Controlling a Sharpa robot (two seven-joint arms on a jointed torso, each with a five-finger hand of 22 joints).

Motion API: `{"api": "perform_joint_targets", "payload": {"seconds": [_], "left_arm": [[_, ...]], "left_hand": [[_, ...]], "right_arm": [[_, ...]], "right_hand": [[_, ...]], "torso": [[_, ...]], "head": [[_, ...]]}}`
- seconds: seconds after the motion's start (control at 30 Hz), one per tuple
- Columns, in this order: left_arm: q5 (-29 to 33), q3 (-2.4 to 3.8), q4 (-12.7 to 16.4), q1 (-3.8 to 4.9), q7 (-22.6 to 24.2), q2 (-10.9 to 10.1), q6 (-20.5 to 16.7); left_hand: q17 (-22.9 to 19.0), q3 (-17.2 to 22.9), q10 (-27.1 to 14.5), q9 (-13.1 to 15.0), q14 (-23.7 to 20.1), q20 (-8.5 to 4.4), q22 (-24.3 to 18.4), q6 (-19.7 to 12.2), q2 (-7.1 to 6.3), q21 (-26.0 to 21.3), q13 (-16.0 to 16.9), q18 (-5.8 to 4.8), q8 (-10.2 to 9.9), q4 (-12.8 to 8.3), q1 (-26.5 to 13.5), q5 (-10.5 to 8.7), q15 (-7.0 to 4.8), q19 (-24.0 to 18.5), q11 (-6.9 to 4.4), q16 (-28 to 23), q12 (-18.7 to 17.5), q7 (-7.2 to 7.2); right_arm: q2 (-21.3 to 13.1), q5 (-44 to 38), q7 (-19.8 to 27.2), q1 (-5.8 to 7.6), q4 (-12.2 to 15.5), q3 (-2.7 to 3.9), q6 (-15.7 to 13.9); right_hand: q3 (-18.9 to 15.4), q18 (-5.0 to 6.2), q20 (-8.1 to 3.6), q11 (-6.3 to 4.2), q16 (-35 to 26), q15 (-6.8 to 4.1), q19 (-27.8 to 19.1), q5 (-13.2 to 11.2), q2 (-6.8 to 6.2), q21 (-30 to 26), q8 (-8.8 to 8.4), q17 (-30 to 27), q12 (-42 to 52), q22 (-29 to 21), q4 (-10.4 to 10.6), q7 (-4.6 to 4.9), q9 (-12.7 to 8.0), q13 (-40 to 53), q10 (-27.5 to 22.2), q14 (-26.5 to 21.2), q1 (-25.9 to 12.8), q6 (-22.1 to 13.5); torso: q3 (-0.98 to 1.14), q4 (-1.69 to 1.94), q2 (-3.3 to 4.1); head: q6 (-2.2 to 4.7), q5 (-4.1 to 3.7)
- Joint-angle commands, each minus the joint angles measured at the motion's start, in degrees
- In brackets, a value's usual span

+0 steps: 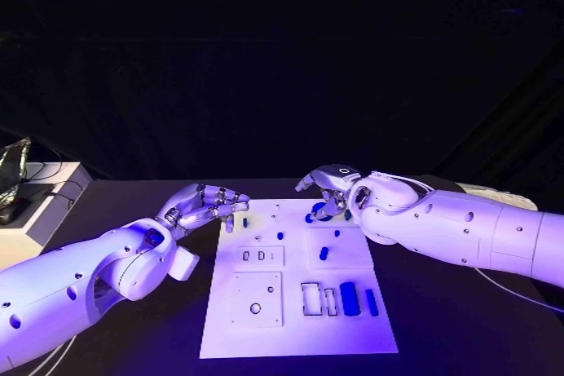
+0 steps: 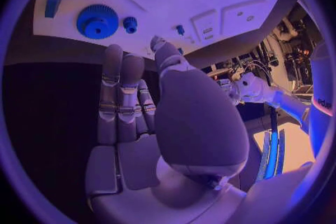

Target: Assemble the parts on the task board

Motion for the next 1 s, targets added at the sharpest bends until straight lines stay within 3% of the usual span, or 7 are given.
{"api": "perform_joint_targets", "payload": {"seconds": [0.03, 0.1, 0.17, 0.23, 0.5, 0.73, 1.0], "left_arm": [[0.04, 0.06, -0.12, 0.02, 1.05, 0.14, 0.00], [0.17, 0.06, -0.32, 0.01, 1.01, 0.21, 0.05], [0.29, 0.06, -0.54, 0.01, 0.95, 0.28, 0.11], [0.40, 0.06, -0.68, 0.00, 0.91, 0.31, 0.14], [0.63, 0.05, -0.92, -0.02, 0.70, 0.42, 0.48], [0.71, 0.05, -0.81, -0.03, 0.48, 0.53, 1.01], [0.75, 0.05, -0.78, -0.04, 0.40, 0.65, 1.21]], "left_hand": [[-0.53, 0.51, -0.50, -0.19, 0.20, 0.47, -0.41, 0.07, -0.70, -0.81, -0.08, 1.03, -0.42, -0.05, -0.12, -0.16, 0.38, 0.09, 0.29, -0.95, -0.50, 0.52], [-0.66, 0.56, -0.71, -0.24, 0.15, 0.49, -0.49, -0.02, -0.69, -0.96, -0.12, 1.05, -0.49, -0.04, -0.11, -0.22, 0.40, 0.13, 0.38, -1.17, -0.63, 0.56], [-1.15, 0.75, -0.76, -0.37, 0.55, 0.59, -0.87, 0.01, -0.74, -1.64, -0.09, 1.10, -0.60, -0.01, -0.17, -0.21, 0.43, 0.46, 0.43, -1.88, -0.72, 0.62], [-1.20, 0.90, -0.92, -0.43, 0.52, 0.57, -0.90, -0.09, -0.58, -1.73, -0.12, 1.11, -0.69, -0.02, -0.10, -0.21, 0.45, 0.55, 0.49, -2.00, -0.81, 0.73], [-2.01, 1.16, -1.68, -0.74, 0.72, 0.69, -1.29, -0.32, -0.61, -2.55, -0.15, 1.12, -1.16, -0.02, -0.18, -0.21, 0.60, 0.72, 0.74, -3.08, -1.07, 0.93], [-2.51, 1.24, -1.99, -0.87, 0.82, 0.73, -1.53, -0.30, -0.45, -3.09, -0.16, 1.10, -1.40, 0.28, -0.45, -0.21, 0.67, 0.87, 0.84, -3.69, -1.13, 1.00], [-2.83, 1.24, -2.22, -0.94, 1.03, 0.74, -1.69, -0.29, -0.44, -3.45, -0.17, 1.08, -1.58, 0.43, -0.50, -0.22, 0.70, 1.08, 0.90, -4.03, -1.15, 1.05]], "right_arm": [[-0.33, -1.62, -1.38, -0.20, 0.35, -0.03, 0.19], [-0.43, -0.65, -1.19, -0.31, 0.30, -0.04, 0.29], [-0.53, 0.56, -0.74, -0.39, 0.21, -0.05, -0.10], [-0.61, 1.00, -0.54, -0.46, 0.19, -0.06, -0.14], [-0.63, 1.79, -0.05, -0.76, -0.18, -0.06, -0.35], [-0.03, 1.82, -0.43, -1.22, -1.48, -0.06, -2.43], [0.81, 1.24, -0.70, -1.91, -2.40, -0.06, -2.21]], "right_hand": [[-0.30, -1.63, -0.40, -0.72, 0.02, 0.18, -1.67, 0.36, -0.79, -1.58, -0.25, 1.83, 0.53, -0.34, 0.83, 0.21, -0.09, 0.14, -1.43, -3.05, 0.30, -0.66], [-0.25, -2.49, -0.67, -2.30, 1.49, 0.00, -2.39, 0.21, -0.66, -2.54, -0.21, 4.55, 1.26, -0.46, 0.98, -0.14, -0.05, 0.10, -1.00, -5.88, 0.23, -0.12], [0.46, -1.12, -1.16, -1.18, -5.52, 1.60, 3.16, -0.09, 0.15, 1.52, -0.18, 0.74, 2.74, 2.11, 0.41, 0.67, -0.01, -0.02, 2.18, -13.67, 0.10, 0.76], [1.56, 0.72, -0.32, 1.09, -7.73, 2.17, 3.86, -0.25, 1.46, 3.69, -0.20, -4.38, 3.96, 4.46, -2.33, 2.11, 0.04, -0.24, 7.11, -9.36, -0.35, 2.67], [6.73, 0.86, -1.10, 0.24, -10.71, 0.63, 11.57, 0.07, 5.06, 21.07, 0.27, -13.01, 1.03, 25.83, -10.46, 6.01, 0.33, 0.14, 21.95, 4.40, -3.08, 11.38], [14.75, -0.02, -1.90, -0.89, -3.25, -0.10, 14.68, 3.14, 5.14, 28.22, 0.21, -14.67, -0.16, 35.84, -14.79, 5.26, 0.38, 0.12, 25.55, 4.28, -8.39, 14.92], [15.66, 0.50, -1.65, -0.15, 0.22, 0.27, 14.72, 3.55, 5.27, 27.64, -0.01, -17.91, 0.05, 37.04, -17.59, 5.05, 0.34, 0.08, 22.29, 3.42, -10.90, 14.61]], "torso": [[-0.06, 0.01, 0.15], [-0.05, -0.01, 0.16], [-0.05, 0.04, 0.14], [-0.02, 0.04, 0.16], [-0.03, 0.03, 0.33], [-0.04, 0.24, 0.62], [-0.16, 0.40, 1.09]], "head": [[-0.16, 0.02], [-0.16, 0.00], [-0.24, 0.04], [-0.25, 0.13], [-0.36, 0.11], [-0.47, -0.28], [-0.50, -0.22]]}}
